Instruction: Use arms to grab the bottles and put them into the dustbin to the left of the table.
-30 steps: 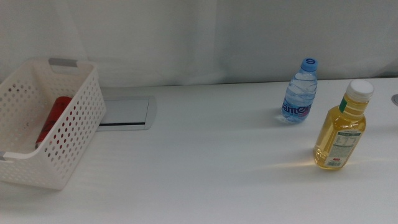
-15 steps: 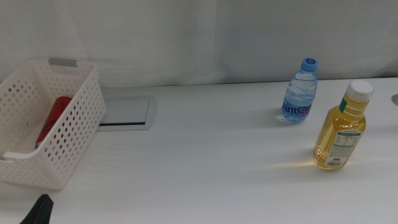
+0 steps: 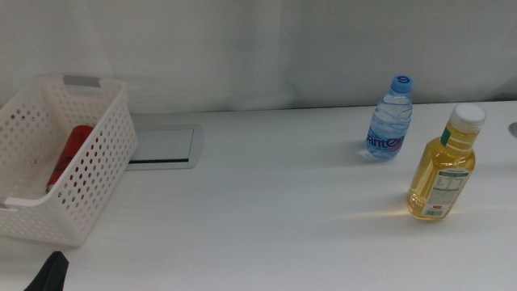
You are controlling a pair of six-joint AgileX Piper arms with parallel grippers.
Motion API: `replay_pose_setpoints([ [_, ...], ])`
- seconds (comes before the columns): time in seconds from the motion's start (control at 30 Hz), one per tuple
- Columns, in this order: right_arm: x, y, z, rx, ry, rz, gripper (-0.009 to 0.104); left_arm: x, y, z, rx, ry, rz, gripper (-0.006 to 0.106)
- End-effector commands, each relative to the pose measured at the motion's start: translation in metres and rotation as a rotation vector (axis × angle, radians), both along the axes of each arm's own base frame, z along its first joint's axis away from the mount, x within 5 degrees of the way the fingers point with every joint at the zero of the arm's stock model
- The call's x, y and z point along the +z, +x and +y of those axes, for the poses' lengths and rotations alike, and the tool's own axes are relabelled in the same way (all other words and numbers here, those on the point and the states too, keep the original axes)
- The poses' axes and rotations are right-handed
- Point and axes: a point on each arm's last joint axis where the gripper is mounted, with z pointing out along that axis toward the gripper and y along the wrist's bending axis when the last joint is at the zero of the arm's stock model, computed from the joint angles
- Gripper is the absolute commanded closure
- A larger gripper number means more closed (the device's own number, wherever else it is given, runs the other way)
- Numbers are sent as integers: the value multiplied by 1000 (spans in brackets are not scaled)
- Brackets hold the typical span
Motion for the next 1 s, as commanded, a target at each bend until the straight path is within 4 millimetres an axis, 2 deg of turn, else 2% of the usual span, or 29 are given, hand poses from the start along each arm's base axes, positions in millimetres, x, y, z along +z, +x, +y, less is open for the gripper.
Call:
replay_pose_setpoints([
  [0.0,-2,18,1,-1,-4,94,-8,-12,0,0,-6,-11,23,7],
  [0.2,-11,58,4,-14,18,177,-8,-12,0,0,-6,-11,25,7],
  [0.3,-25,75,6,-6,32,294,-8,-12,0,0,-6,-8,25,7],
  [0.4,-40,88,15,47,-34,398,-8,-12,0,0,-6,-8,25,7],
  [0.63,-64,108,48,211,-116,504,-8,-12,0,-1,-6,-8,26,7],
  [0.8,-91,125,54,200,-107,633,-8,-12,0,-1,1,-58,29,7],
  [0.97,-98,130,56,197,-119,651,-8,-12,0,-1,2,-66,29,7],
])
